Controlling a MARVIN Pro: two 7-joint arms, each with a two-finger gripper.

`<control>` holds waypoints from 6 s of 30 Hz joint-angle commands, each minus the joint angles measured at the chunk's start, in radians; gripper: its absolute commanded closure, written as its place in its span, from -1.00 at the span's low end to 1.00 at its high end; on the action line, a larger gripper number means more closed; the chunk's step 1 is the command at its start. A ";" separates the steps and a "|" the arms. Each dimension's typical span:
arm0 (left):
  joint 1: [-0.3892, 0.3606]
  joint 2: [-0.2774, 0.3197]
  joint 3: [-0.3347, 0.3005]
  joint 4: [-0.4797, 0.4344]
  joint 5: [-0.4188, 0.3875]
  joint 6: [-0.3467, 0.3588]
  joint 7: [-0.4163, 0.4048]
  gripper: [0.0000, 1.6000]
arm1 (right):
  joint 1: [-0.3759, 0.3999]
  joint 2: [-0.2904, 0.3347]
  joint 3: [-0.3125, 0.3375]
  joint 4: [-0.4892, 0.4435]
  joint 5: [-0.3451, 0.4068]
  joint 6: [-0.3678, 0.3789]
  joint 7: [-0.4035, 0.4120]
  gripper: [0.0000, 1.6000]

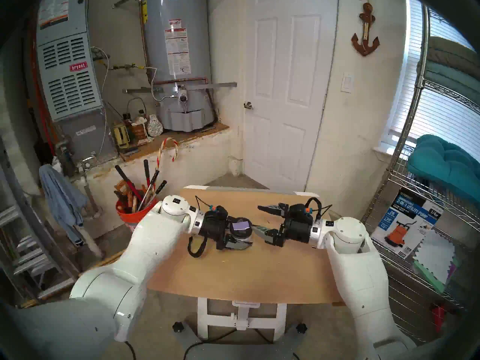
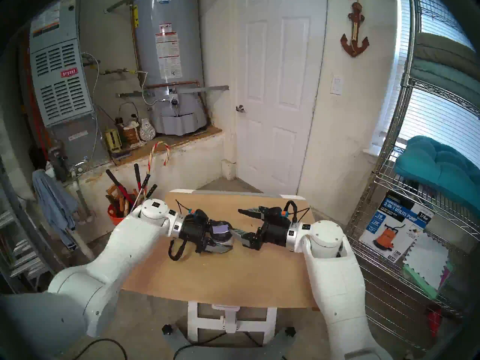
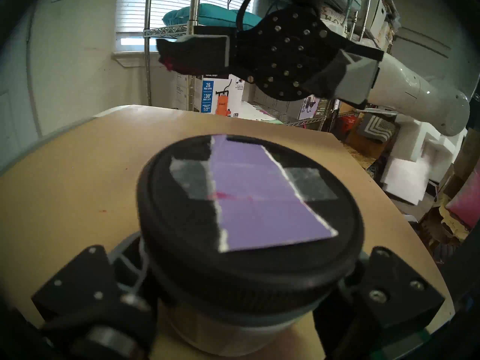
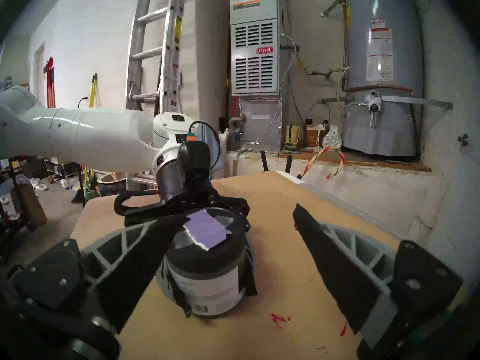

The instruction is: Open paint jar

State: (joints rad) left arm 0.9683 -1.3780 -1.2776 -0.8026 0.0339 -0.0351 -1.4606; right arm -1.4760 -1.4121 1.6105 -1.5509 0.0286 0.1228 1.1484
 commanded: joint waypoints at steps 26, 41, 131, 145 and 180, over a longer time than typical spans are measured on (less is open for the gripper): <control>-0.047 -0.018 -0.011 0.045 -0.009 -0.023 -0.023 1.00 | -0.317 -0.158 -0.110 -0.412 -0.207 0.184 -0.425 -1.00; -0.031 -0.018 -0.015 0.024 -0.007 -0.017 -0.023 1.00 | -0.232 -0.161 -0.134 -0.310 -0.220 0.173 -0.429 -1.00; 0.015 -0.013 -0.008 -0.048 -0.016 0.033 -0.023 1.00 | 0.573 0.009 -0.340 0.665 -0.036 -0.418 0.335 1.00; 0.030 -0.003 -0.005 -0.073 -0.026 0.042 -0.023 1.00 | 0.586 0.099 -0.356 0.730 0.171 -0.448 0.335 -1.00; 0.016 -0.004 0.004 -0.034 -0.012 0.001 0.020 1.00 | 0.361 0.292 -0.310 0.499 0.418 -0.224 0.191 -1.00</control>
State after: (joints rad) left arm 0.9998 -1.3737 -1.2715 -0.8395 0.0163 -0.0322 -1.4613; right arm -1.0382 -1.1413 1.2977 -0.9779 0.4422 -0.1594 1.4088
